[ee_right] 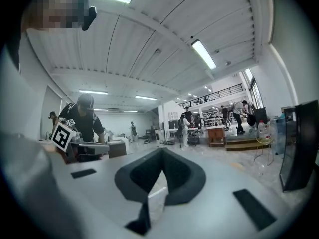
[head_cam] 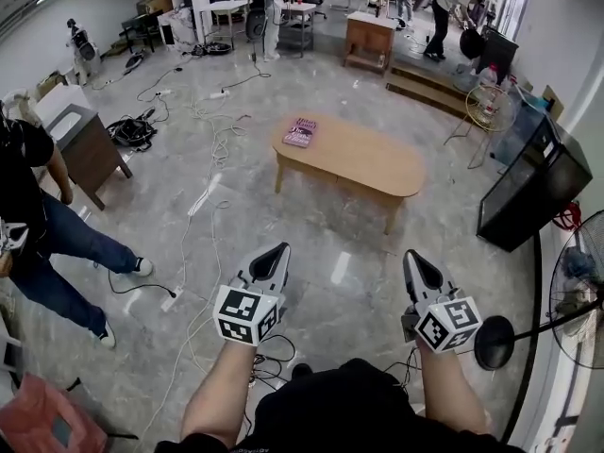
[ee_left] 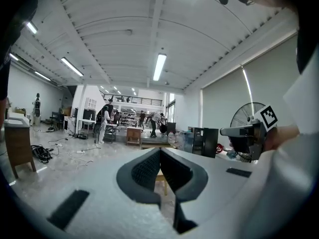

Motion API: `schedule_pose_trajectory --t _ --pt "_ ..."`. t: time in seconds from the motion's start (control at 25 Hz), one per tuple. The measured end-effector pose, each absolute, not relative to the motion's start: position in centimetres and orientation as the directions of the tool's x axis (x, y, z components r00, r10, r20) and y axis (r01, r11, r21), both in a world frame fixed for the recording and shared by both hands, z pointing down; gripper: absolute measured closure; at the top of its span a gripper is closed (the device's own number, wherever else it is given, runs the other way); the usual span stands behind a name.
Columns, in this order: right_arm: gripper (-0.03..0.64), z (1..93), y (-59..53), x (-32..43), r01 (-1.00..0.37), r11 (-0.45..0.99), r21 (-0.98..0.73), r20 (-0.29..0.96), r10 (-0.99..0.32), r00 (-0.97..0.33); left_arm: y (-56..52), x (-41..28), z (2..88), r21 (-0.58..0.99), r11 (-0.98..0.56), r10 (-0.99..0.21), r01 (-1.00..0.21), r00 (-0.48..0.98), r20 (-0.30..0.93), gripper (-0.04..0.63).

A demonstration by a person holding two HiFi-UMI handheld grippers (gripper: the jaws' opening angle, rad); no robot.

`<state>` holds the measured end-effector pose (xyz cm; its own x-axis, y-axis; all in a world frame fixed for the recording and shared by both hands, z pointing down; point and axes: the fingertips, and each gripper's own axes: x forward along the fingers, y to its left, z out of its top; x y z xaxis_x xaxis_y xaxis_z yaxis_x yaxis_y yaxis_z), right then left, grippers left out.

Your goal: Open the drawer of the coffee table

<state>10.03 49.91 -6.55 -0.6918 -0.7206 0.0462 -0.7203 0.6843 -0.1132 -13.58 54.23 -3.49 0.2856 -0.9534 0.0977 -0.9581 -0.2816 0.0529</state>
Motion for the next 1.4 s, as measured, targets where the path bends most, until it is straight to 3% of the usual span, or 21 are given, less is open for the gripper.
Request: schedule_pose_trajectory --t 0.52,1.4 --pt "0.612 -0.6 45.9 8.5 -0.739 0.66 -0.133 0.133 -0.727 -0.673 49.8 -13.3 2.1 0.142 -0.33 -0.916 -0.933 0.353 0.191 0.594" --pt "0.612 3.5 14.4 12.7 -0.708 0.676 -0.204 0.2 -0.679 -0.706 19.5 -7.5 3.2 0.1 -0.349 -0.884 -0.932 0.362 0.296 0.594"
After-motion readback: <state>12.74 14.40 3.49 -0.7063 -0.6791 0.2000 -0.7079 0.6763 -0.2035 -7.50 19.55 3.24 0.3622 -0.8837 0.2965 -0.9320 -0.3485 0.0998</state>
